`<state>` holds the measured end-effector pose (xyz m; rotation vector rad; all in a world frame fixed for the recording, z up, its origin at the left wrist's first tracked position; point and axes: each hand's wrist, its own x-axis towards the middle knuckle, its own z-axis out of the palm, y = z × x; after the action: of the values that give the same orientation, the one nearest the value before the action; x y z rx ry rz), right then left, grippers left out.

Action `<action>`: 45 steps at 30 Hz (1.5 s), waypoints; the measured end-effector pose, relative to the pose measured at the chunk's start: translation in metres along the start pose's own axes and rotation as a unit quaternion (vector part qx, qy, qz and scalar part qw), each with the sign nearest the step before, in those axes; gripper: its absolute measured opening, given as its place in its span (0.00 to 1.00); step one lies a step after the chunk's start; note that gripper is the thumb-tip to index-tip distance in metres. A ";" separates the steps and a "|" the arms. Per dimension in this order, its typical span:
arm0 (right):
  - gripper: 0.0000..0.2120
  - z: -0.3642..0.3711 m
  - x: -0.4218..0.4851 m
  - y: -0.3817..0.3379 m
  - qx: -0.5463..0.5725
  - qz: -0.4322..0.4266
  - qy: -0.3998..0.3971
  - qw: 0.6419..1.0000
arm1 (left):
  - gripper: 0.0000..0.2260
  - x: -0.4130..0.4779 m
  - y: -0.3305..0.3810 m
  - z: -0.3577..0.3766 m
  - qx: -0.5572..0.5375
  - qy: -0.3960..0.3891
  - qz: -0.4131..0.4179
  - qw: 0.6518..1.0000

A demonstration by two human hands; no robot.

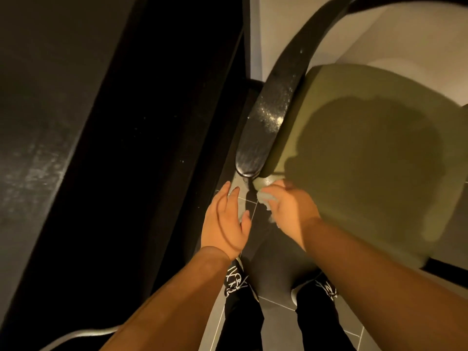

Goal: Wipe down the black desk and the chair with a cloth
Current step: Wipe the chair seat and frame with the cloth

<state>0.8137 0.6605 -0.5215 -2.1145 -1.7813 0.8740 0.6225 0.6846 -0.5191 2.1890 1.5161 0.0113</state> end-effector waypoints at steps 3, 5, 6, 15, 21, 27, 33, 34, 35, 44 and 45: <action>0.15 -0.046 -0.007 -0.029 0.062 0.027 0.076 0.995 | 0.30 -0.010 0.006 -0.027 -0.024 0.009 -0.027 0.999; 0.12 -0.076 -0.015 -0.051 0.113 0.011 0.127 0.985 | 0.27 -0.014 0.014 -0.049 -0.040 0.017 -0.036 0.998; 0.10 -0.088 -0.019 -0.060 0.126 -0.003 0.138 0.982 | 0.25 -0.015 0.018 -0.060 -0.049 0.020 -0.040 0.998; 0.05 -0.156 -0.032 -0.125 0.230 0.074 0.154 0.958 | 0.19 -0.008 0.046 -0.149 -0.080 0.058 0.000 0.995; 0.10 -0.127 -0.007 -0.111 0.064 -0.089 0.113 0.988 | 0.19 -0.006 0.032 -0.135 -0.063 0.061 0.000 0.996; 0.12 -0.098 0.008 -0.091 0.003 -0.151 0.074 0.986 | 0.19 -0.015 0.018 -0.095 -0.079 0.050 -0.016 0.995; 0.15 -0.125 0.044 -0.083 -0.018 -0.061 0.128 0.990 | 0.19 -0.021 0.022 -0.097 -0.078 0.059 -0.023 0.995; 0.15 -0.125 0.041 -0.084 -0.012 -0.054 0.128 0.990 | 0.19 -0.021 0.023 -0.099 -0.081 0.063 -0.027 0.994; 0.15 -0.124 0.035 -0.087 -0.007 -0.063 0.115 0.991 | 0.19 -0.020 0.025 -0.101 -0.086 0.069 -0.029 0.993; 0.13 -0.131 0.048 -0.072 0.011 -0.111 0.101 0.989 | 0.20 0.005 0.040 -0.105 -0.081 0.078 -0.022 0.993; 0.13 -0.133 0.049 -0.072 0.008 -0.100 0.120 0.988 | 0.20 0.007 0.042 -0.104 -0.080 0.077 -0.023 0.994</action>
<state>0.8364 0.7493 -0.3909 -1.8980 -1.8109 0.5549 0.6339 0.7186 -0.4125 2.0663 1.5890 0.2818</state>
